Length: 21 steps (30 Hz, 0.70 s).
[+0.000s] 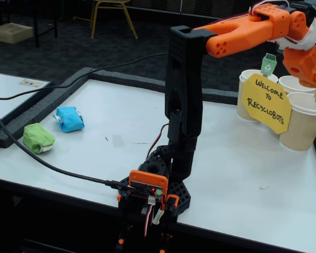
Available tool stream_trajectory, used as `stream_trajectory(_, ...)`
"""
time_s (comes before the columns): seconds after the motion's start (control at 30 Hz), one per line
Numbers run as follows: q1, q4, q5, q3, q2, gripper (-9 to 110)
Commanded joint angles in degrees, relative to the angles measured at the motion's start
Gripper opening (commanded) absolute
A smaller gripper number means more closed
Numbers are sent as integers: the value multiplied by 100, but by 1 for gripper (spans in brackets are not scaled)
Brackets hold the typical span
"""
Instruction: Sort rubbish by color.
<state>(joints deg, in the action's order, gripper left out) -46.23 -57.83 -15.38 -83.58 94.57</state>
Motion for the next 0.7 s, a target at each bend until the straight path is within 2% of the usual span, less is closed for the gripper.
stream_trajectory(0.0, 26, -9, 35, 677, 202, 8)
stream_trajectory(0.67, 70, -114, 35, 422, 202, 16)
